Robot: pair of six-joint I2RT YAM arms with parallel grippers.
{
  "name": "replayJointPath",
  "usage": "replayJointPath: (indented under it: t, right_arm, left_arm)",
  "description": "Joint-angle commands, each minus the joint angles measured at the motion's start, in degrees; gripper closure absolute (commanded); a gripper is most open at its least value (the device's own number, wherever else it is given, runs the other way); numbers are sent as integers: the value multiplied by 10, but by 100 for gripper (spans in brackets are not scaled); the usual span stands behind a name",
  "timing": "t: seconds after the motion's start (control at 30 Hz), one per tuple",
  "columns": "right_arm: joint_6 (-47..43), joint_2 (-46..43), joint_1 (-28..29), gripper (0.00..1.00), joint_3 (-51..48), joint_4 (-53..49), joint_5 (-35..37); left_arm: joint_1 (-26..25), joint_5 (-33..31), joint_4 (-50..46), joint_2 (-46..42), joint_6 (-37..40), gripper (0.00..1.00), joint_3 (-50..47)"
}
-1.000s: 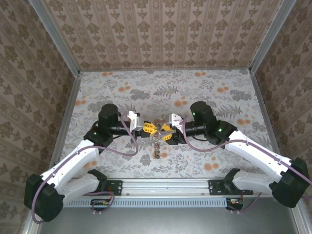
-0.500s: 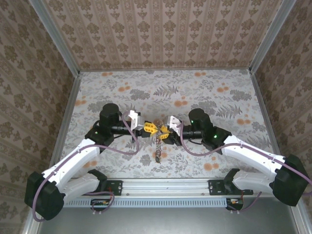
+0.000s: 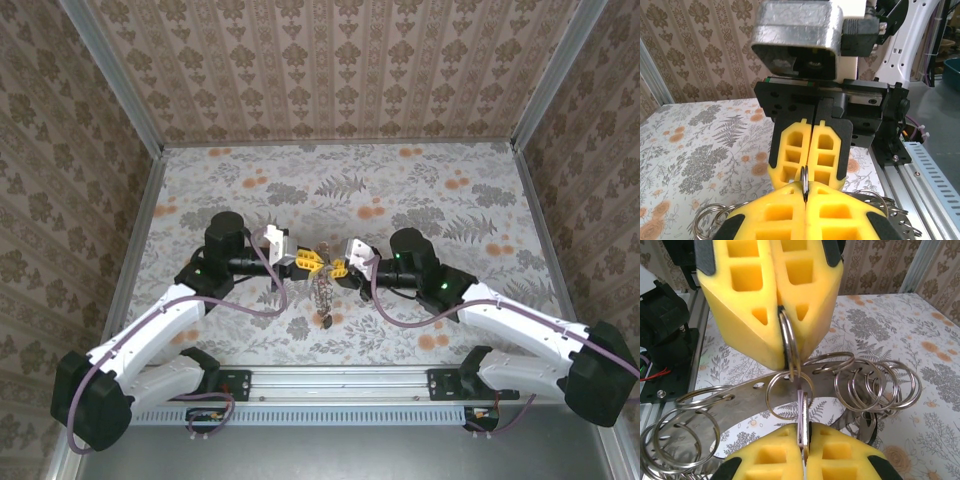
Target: Put the keys on the keyring
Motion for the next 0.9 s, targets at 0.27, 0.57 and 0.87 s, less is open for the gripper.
replayJointPath:
  t: [0.27,0.57,0.87]
  right_arm:
    - [-68,-21,4,100,65,-113,12]
    - [-175,22,3,100,165,-295,39]
    - [-297,71,15,100,280,-474,147]
  left_arm:
    - [4,-9,-34,7,26,100,7]
    - [-10,-33,-126,18,92,100,27]
    - [-25,-73,-182,24,133,100,28]
